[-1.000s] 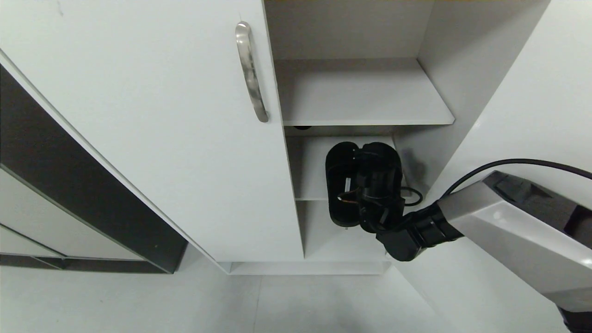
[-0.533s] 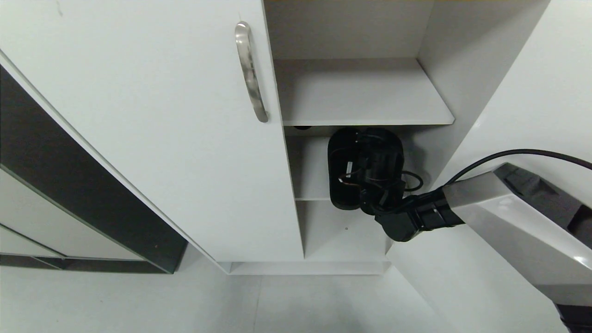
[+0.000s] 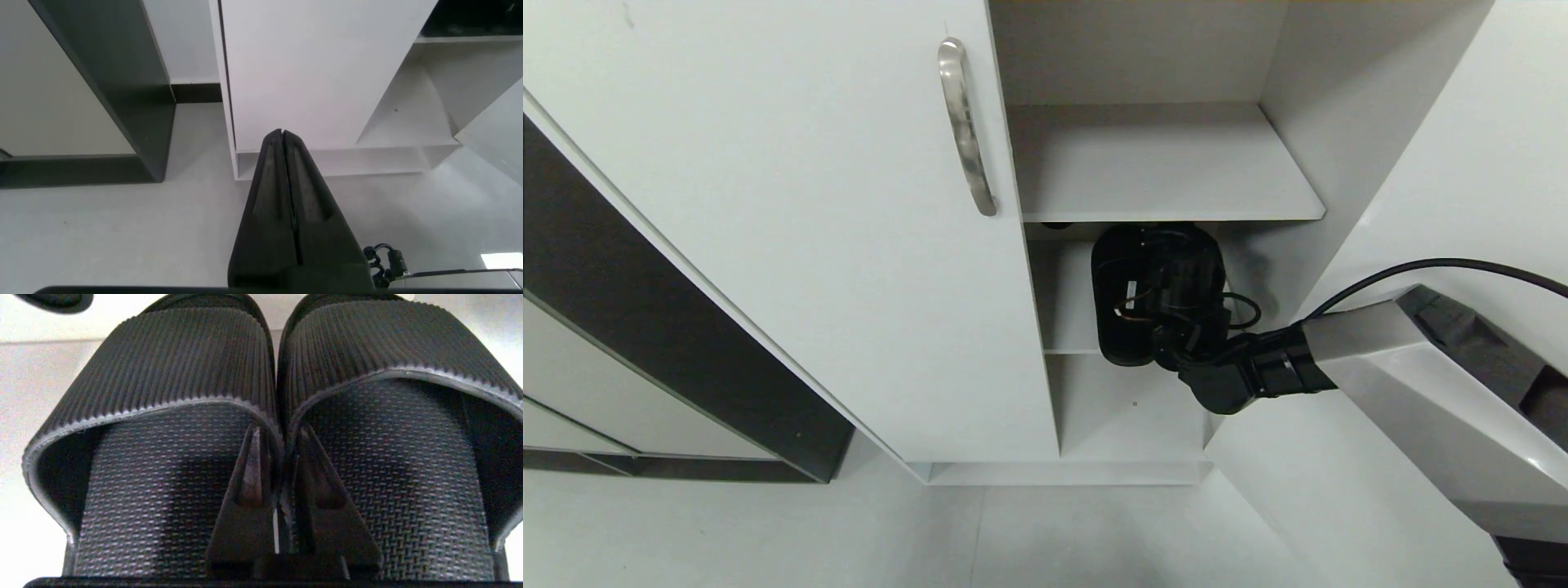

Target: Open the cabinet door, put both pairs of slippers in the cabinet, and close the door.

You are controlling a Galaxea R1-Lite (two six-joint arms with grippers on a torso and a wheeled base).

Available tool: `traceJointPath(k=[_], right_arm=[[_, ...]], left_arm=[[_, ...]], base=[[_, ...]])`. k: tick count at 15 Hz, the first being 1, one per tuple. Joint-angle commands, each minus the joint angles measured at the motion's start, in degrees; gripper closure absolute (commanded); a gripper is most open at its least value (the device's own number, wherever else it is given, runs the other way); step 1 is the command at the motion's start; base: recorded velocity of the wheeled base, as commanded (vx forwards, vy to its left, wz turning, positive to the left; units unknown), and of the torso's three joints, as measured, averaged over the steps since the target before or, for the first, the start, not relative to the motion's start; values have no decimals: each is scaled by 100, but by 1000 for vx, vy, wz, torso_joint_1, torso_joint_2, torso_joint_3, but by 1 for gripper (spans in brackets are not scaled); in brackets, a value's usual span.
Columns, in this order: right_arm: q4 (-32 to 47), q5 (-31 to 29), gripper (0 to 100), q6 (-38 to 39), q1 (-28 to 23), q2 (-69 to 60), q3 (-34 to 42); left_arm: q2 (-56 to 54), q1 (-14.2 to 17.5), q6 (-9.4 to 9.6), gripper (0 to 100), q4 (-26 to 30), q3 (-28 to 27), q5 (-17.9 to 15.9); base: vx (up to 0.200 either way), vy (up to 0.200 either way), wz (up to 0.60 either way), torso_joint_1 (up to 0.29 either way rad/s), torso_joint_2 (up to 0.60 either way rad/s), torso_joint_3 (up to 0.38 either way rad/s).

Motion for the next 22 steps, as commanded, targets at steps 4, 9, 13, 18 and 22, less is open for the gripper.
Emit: traceJointPath(k=[4,9,13,18,22], right_arm=[[1,4,100,10,-17,242,-145],[124,4,100,19,-43,383,-400],[142,4,0,19,-69,409,-479],[116,-5,0,27,27,67,128],[-227,-58,0,63,317,-803,1253]], left_arm=[[0,1,7,100,0,0,1],[9,1,7,100,0,0,1],[9,1,16,100,0,0,-8],[9,1,7,100,0,0,-8],[9,1,25,100,0,0,-26]], base=[[0,0,0,0,0,0],[0,0,0,0,0,0],[0,0,0,0,0,0],[0,0,0,0,0,0],[0,0,0,0,0,0]])
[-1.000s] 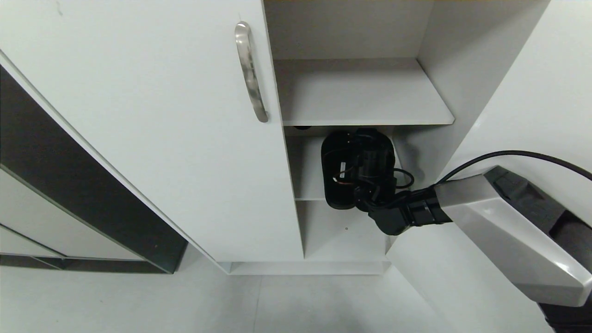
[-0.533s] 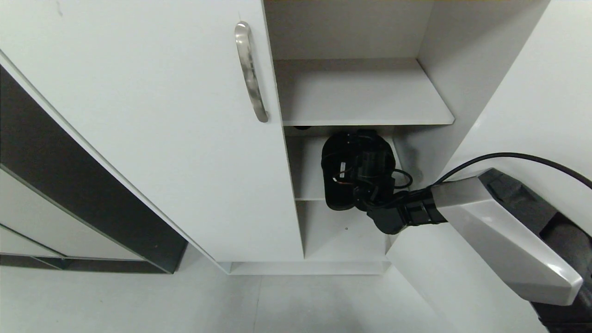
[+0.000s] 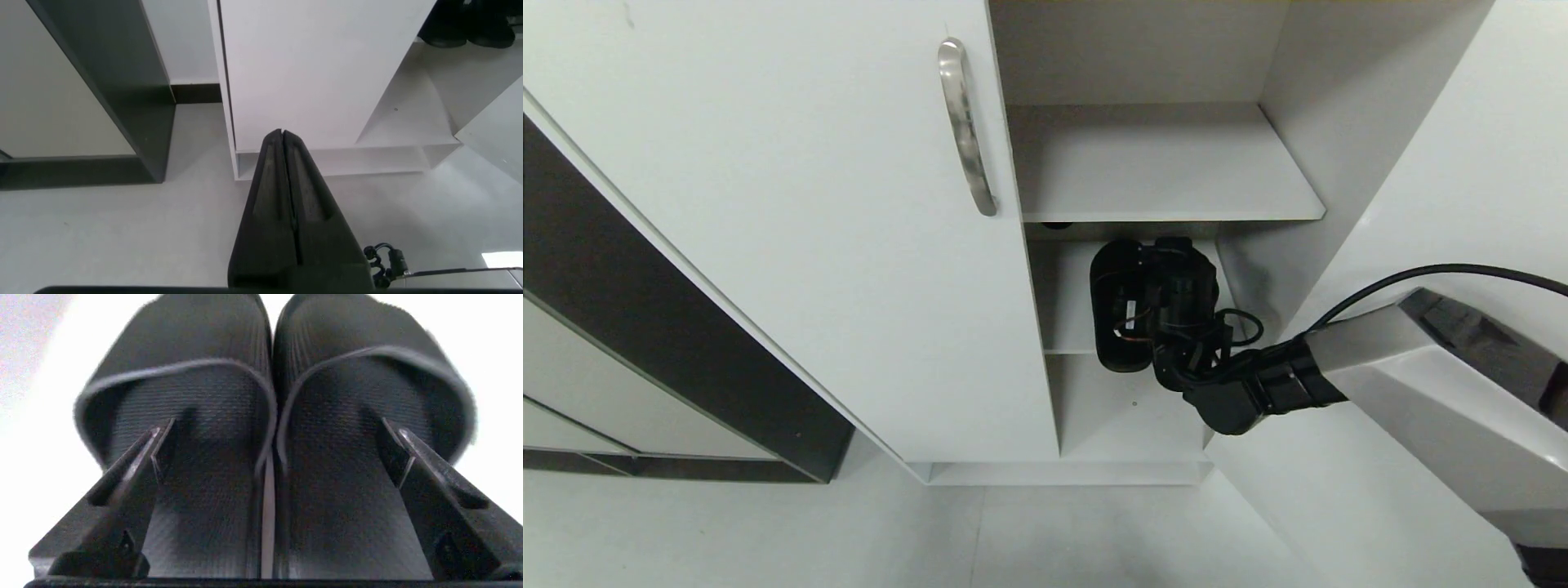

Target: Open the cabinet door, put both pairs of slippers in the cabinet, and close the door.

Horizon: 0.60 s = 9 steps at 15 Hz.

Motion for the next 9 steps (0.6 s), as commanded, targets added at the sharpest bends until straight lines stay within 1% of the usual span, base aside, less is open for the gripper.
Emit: traceJointPath(k=[1,2,3,4,5,6,9], right_arm=[[-205,-18,0,10,274,-827,906],[-390,-62,0,37,406,-1108,1424],[-539,-106,0,63,476,-1258,1750],[-970,-158,0,134,617,-1600,2690],[-1119,-158,0,134,652,-1688,3006],[-1629,-149,0,134,660,-1820,3648],[-1734,-158,0,72,713,-1776,3701]], left_arm=[[9,1,-1,100,0,0,-1],[9,1,-1,100,0,0,-1],[9,1,-1,100,0,0,-1],[9,1,-1,100,0,0,-1],[9,1,-1,100,0,0,-1],[9,1,-1,100,0,0,-1],[9,1,-1,100,0,0,-10]], base=[[0,0,0,0,0,0],[0,0,0,0,0,0],[0,0,0,0,0,0],[0,0,0,0,0,0],[0,0,0,0,0,0],[0,0,0,0,0,0],[0,0,0,0,0,0]])
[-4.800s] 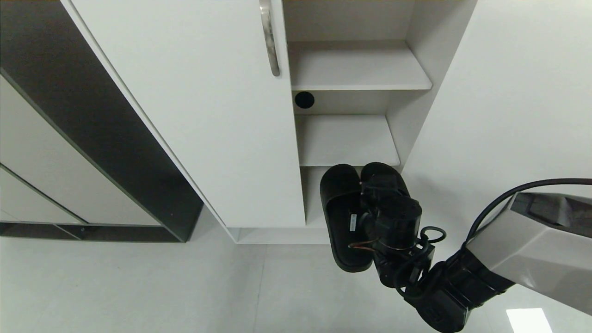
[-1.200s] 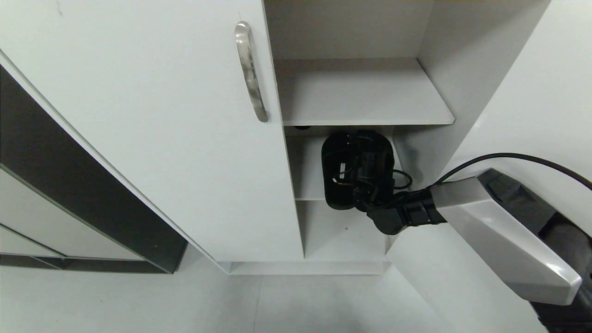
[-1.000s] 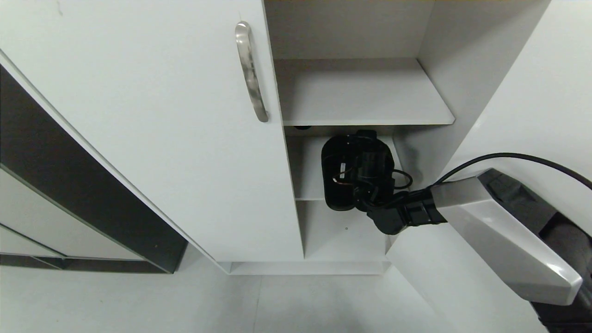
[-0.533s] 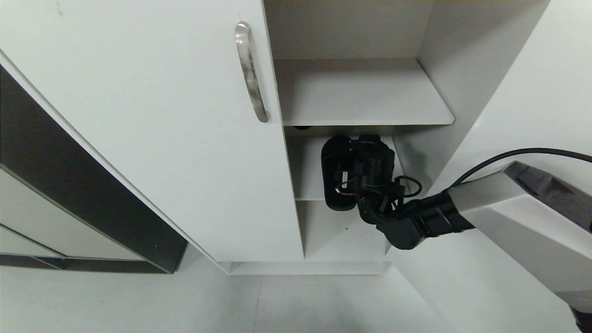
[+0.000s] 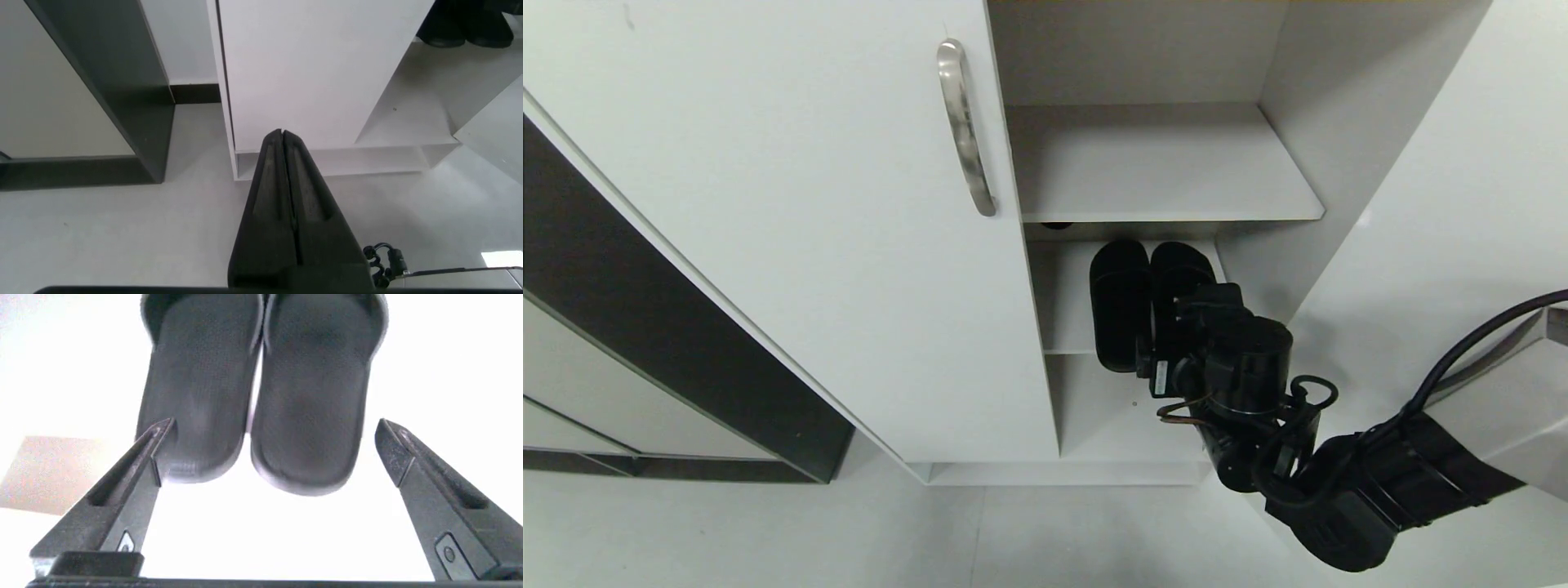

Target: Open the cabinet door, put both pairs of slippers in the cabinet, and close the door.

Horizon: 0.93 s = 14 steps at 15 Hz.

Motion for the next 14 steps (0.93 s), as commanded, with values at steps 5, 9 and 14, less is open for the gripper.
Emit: traceJointPath(k=[5,9,14], right_arm=[[-99,-22,0,13,64,-103,169],[-160,-31,0,39,143,-120,221],[-336,-49,0,4,249,-279,301]], left_arm=[[9,1,-1,100,0,0,1],[9,1,17,100,0,0,1],[9,1,-1,100,0,0,1]], base=[[-120,0,0,2,2,2],[-50,0,0,-1,1,-1],[0,0,0,0,0,0]])
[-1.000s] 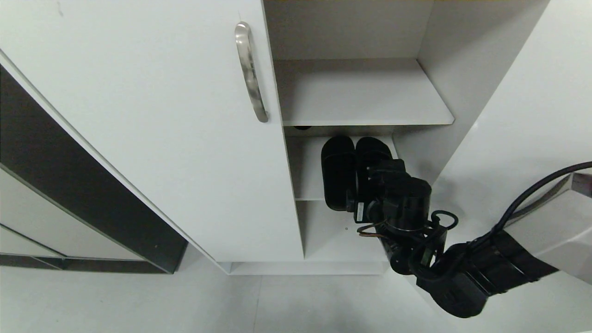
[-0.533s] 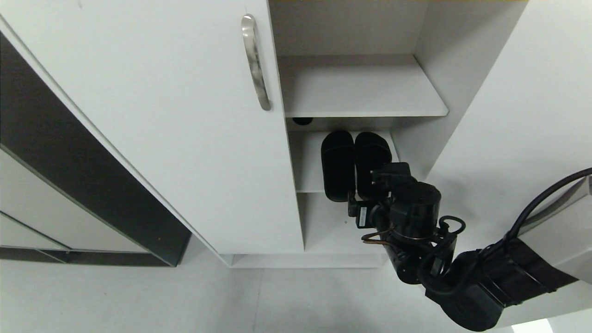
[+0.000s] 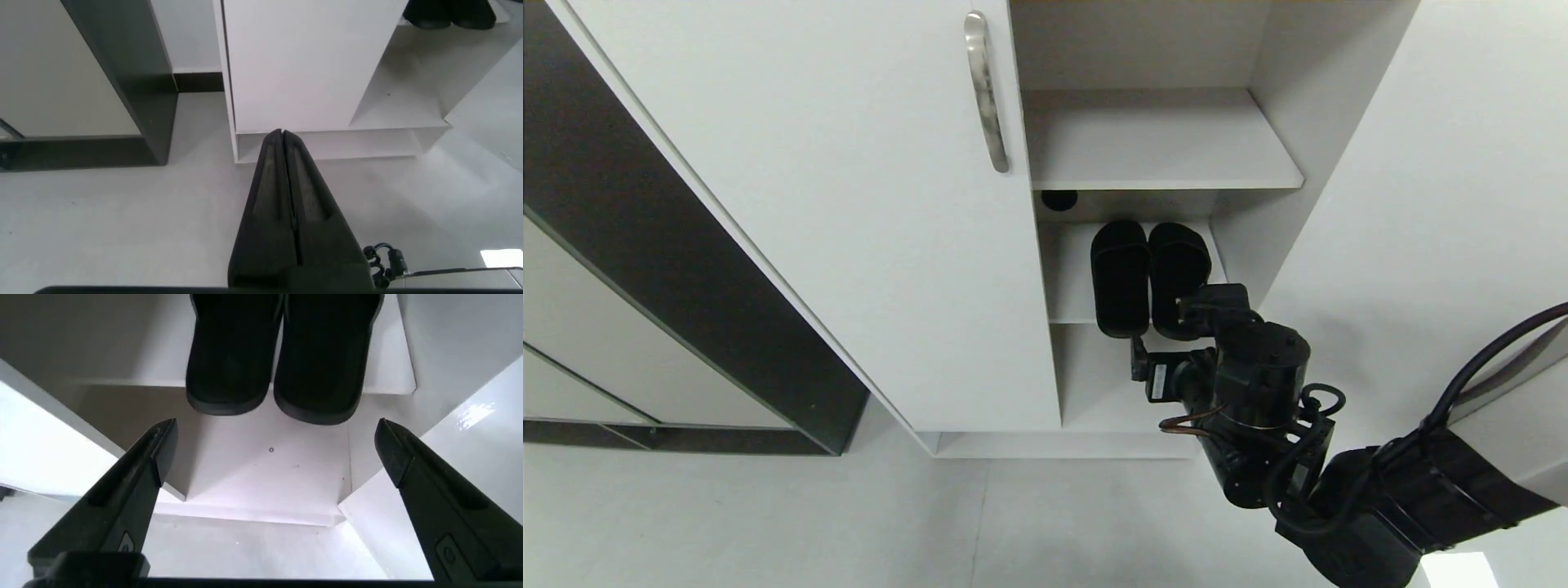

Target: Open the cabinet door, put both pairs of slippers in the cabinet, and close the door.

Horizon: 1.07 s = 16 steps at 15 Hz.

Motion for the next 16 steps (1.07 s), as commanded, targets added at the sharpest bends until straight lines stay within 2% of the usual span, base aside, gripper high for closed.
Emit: traceJointPath(k=[1,5,16], right_arm=[[-11,-2,0,-2,23,-103,93],[-2,15,0,-20,111,-243,339],[-2,50,0,-81,340,-235,594]], left_arm=[[9,1,-3,100,9,0,-1],[9,1,-3,100,9,0,-1],[9,1,6,100,9,0,-1]], base=[[0,0,0,0,0,0],[0,0,0,2,2,38],[0,0,0,2,3,198]])
